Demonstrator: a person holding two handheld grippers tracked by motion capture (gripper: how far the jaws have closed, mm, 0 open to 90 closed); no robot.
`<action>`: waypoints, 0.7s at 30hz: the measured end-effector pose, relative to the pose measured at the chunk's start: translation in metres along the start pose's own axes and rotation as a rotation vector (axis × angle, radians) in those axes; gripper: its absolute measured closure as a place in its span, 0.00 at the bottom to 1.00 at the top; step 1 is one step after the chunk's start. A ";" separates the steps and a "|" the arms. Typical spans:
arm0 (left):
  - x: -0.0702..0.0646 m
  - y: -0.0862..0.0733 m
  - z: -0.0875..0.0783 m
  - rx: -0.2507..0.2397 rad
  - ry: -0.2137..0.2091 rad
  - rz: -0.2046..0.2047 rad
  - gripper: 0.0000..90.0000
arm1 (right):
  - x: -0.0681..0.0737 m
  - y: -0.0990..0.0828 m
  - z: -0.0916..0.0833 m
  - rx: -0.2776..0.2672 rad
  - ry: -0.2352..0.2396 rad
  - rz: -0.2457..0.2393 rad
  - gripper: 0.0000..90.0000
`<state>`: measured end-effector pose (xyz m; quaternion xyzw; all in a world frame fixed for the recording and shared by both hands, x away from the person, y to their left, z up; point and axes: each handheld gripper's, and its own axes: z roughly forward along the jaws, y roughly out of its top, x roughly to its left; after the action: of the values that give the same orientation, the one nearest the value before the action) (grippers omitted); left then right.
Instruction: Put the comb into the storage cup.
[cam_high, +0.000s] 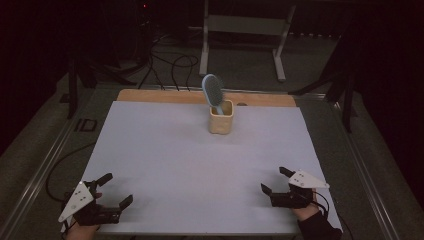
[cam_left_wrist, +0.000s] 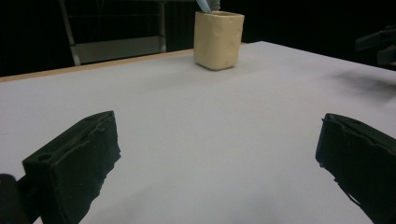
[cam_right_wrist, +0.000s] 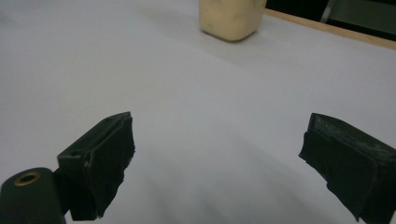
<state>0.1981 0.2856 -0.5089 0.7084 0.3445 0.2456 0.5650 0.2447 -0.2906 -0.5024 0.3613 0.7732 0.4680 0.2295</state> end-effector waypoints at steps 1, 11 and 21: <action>0.000 0.000 0.000 0.002 0.000 0.001 0.00 | 0.000 -0.002 -0.001 0.005 -0.003 0.001 0.10; -0.001 0.000 0.001 0.007 -0.003 0.006 0.00 | -0.004 -0.012 -0.005 0.010 -0.054 0.016 0.10; -0.001 0.000 0.001 0.008 -0.003 0.010 0.00 | 0.003 -0.009 0.003 0.007 -0.047 -0.019 0.10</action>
<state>0.1981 0.2839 -0.5092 0.7127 0.3408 0.2460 0.5616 0.2416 -0.2893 -0.5114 0.3656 0.7727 0.4543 0.2507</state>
